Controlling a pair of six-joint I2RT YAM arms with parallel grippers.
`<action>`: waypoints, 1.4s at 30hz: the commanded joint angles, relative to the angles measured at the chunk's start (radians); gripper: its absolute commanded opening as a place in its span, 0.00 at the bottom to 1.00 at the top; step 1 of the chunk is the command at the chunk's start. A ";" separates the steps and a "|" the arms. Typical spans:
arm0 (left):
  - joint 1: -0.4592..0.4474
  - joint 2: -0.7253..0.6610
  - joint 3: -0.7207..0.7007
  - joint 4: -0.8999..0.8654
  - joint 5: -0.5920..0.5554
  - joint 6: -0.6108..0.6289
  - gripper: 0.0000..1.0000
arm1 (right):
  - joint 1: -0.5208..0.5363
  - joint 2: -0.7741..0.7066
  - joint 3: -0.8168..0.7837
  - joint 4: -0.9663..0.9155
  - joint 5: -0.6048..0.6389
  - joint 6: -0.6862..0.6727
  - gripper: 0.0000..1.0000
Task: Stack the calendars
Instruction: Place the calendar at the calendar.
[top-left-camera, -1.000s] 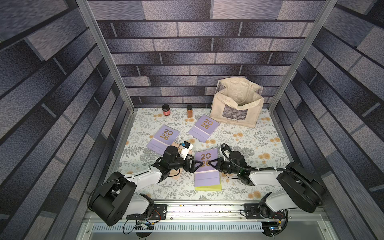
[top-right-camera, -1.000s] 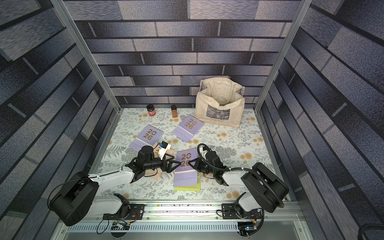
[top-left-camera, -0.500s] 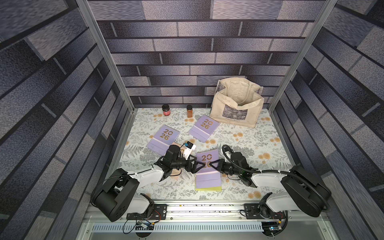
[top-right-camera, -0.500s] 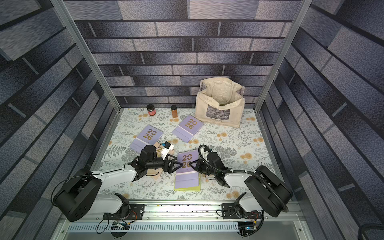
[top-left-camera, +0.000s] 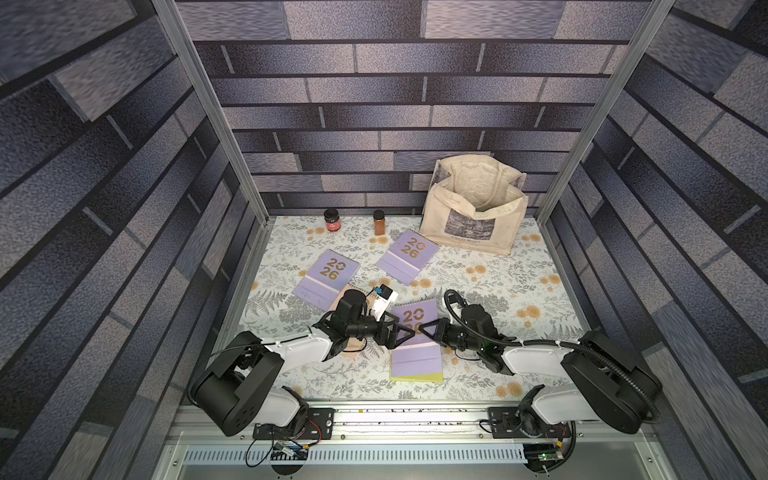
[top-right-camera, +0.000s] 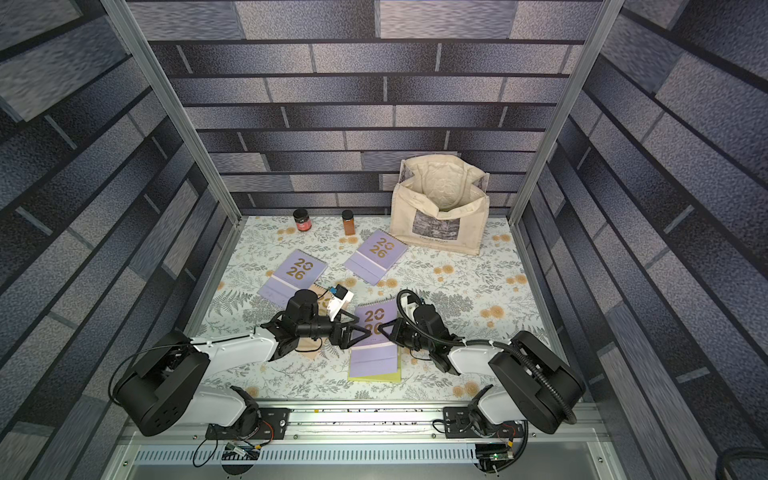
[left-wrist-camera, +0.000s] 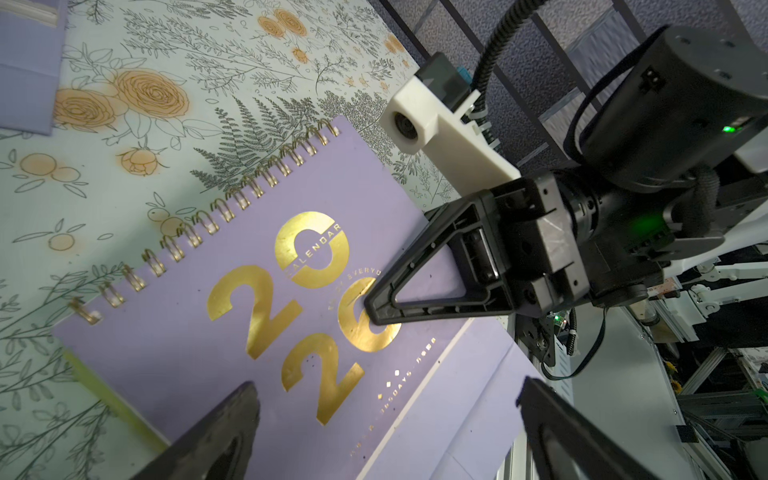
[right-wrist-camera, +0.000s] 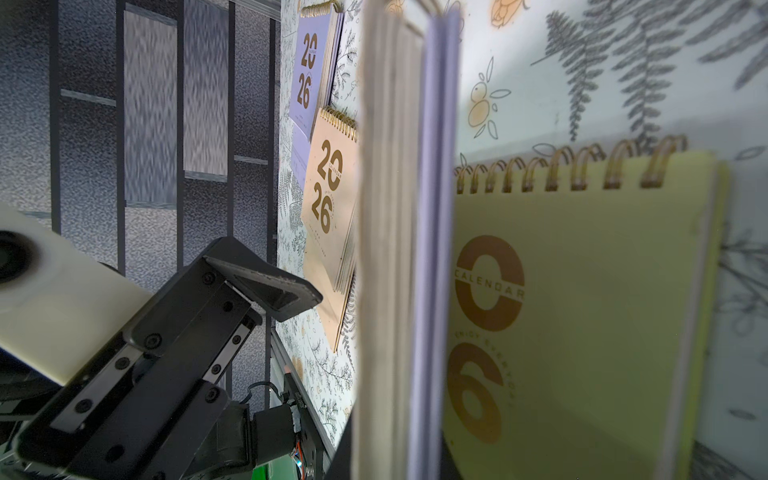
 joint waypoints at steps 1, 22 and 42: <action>-0.006 0.025 0.027 0.013 0.039 -0.013 1.00 | 0.008 0.020 -0.032 -0.113 0.027 -0.015 0.00; -0.006 0.135 0.068 -0.027 0.040 -0.002 1.00 | 0.008 -0.076 -0.014 -0.330 0.069 -0.053 0.73; 0.012 -0.063 0.087 -0.183 -0.099 0.055 1.00 | 0.006 -0.223 0.179 -0.878 0.232 -0.224 1.00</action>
